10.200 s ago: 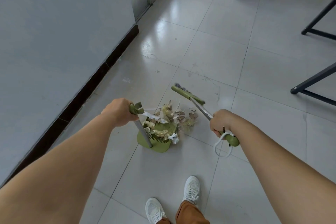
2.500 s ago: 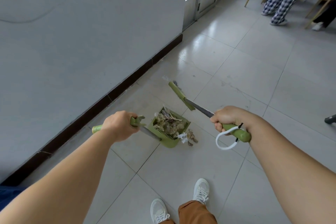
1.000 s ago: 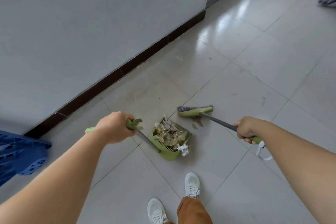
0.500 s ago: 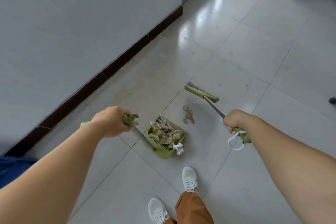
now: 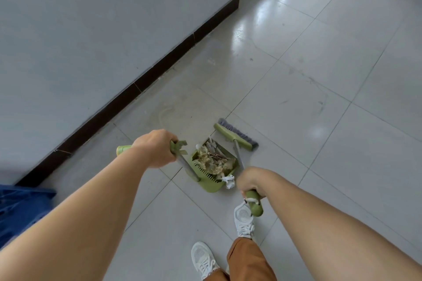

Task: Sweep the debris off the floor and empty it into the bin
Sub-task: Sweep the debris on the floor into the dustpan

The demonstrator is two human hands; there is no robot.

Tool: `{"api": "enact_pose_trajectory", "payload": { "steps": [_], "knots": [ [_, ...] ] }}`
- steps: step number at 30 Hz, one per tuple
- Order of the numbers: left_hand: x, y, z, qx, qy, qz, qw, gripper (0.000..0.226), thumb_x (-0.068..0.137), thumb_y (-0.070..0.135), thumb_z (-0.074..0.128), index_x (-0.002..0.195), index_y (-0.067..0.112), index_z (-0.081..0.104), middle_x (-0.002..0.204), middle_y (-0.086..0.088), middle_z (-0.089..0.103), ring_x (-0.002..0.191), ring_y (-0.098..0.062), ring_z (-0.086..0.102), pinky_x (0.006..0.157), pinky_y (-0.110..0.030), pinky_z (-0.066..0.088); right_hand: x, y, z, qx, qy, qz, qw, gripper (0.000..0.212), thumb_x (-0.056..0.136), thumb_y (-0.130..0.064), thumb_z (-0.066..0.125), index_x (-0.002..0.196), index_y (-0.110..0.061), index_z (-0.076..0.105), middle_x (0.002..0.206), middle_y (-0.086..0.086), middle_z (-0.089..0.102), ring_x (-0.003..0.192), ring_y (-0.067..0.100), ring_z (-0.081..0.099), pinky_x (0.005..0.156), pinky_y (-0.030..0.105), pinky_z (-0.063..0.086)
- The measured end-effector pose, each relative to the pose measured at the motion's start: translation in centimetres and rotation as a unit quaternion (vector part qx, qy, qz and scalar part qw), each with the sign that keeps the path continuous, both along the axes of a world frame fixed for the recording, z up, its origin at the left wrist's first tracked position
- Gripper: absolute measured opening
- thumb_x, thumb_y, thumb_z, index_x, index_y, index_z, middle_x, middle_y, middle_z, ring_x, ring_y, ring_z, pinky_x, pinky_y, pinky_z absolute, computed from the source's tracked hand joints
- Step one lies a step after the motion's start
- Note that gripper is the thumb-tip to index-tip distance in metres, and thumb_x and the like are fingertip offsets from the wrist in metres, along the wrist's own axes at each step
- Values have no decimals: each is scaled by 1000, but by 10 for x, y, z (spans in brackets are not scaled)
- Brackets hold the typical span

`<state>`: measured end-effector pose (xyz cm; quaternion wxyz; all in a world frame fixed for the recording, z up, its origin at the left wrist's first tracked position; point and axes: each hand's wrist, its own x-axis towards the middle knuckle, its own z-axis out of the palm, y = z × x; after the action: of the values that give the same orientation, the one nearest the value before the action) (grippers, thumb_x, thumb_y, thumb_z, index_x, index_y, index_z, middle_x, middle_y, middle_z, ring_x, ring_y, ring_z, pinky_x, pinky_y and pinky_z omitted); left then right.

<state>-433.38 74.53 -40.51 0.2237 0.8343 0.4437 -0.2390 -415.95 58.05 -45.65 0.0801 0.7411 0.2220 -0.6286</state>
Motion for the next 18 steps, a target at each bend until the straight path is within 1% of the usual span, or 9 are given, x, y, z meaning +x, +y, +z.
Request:
{"api": "enact_pose_trajectory", "payload": {
  "steps": [1, 5, 7, 9, 10, 12, 15, 16, 18],
  "knots": [
    [0, 0, 0, 1, -2, -1, 1000, 11, 84, 28, 68, 77, 33, 60, 81, 4, 66, 78, -19, 64, 66, -33, 53, -9, 0, -6, 1, 10, -1, 1000, 11, 91, -1, 46, 82, -3, 53, 74, 11, 49, 76, 24, 53, 82, 35, 49],
    [0, -2, 2, 0, -7, 3, 1000, 11, 84, 25, 68, 79, 32, 62, 81, 3, 67, 78, -20, 64, 67, -35, 55, -36, 2, 0, -26, 79, -127, 988, 15, 91, -3, 38, 81, -4, 48, 68, 9, 48, 57, 15, 45, 68, 27, 41],
    [-2, -5, 2, -1, -12, 6, 1000, 11, 84, 24, 68, 79, 32, 62, 81, 3, 67, 78, -20, 65, 69, -36, 55, -37, -2, 9, -20, 86, -166, 982, 13, 92, -3, 37, 82, -5, 45, 66, 8, 45, 52, 13, 44, 55, 23, 41],
    [-4, -7, 2, 0, -18, 11, 1000, 8, 85, 25, 69, 85, 32, 66, 83, 3, 68, 79, -20, 65, 71, -36, 57, -36, -7, 23, -12, 105, -214, 971, 11, 93, -3, 36, 85, -6, 43, 61, 6, 44, 39, 10, 44, 40, 19, 40],
    [-5, -8, 2, 0, -21, 13, 1000, 8, 85, 25, 69, 88, 32, 67, 84, 3, 68, 80, -20, 66, 72, -37, 57, -35, -10, 29, -7, 111, -227, 968, 9, 94, -4, 37, 88, -6, 43, 58, 5, 44, 32, 8, 43, 37, 15, 39],
    [-7, -12, 2, 0, -28, 16, 999, 9, 85, 25, 69, 91, 31, 68, 84, 4, 68, 80, -19, 66, 72, -36, 58, -36, -18, 35, 2, 115, -228, 967, 7, 94, -4, 38, 97, -4, 44, 50, 4, 45, 26, 7, 41, 34, 13, 39],
    [-11, -18, 3, 0, -35, 18, 999, 8, 84, 26, 70, 91, 31, 69, 84, 3, 69, 80, -20, 66, 73, -38, 59, -39, -27, 35, 10, 109, -217, 970, 22, 94, -4, 37, 115, -4, 43, 38, 3, 46, 24, 7, 40, 34, 12, 39],
    [-13, -20, 2, 0, -37, 18, 999, 8, 84, 26, 71, 91, 31, 69, 84, 3, 69, 81, -20, 67, 75, -39, 59, -39, -29, 34, 9, 110, -209, 972, 23, 95, -5, 37, 117, -4, 43, 37, 1, 46, 24, 7, 40, 34, 11, 38],
    [-18, -24, 2, 0, -46, 21, 999, 8, 84, 26, 71, 91, 30, 69, 84, 2, 70, 81, -21, 67, 76, -41, 59, -35, -31, 40, 6, 106, -193, 975, 13, 96, -7, 37, 106, -4, 45, 36, -1, 45, 24, 6, 40, 34, 11, 38]
  ]
}}
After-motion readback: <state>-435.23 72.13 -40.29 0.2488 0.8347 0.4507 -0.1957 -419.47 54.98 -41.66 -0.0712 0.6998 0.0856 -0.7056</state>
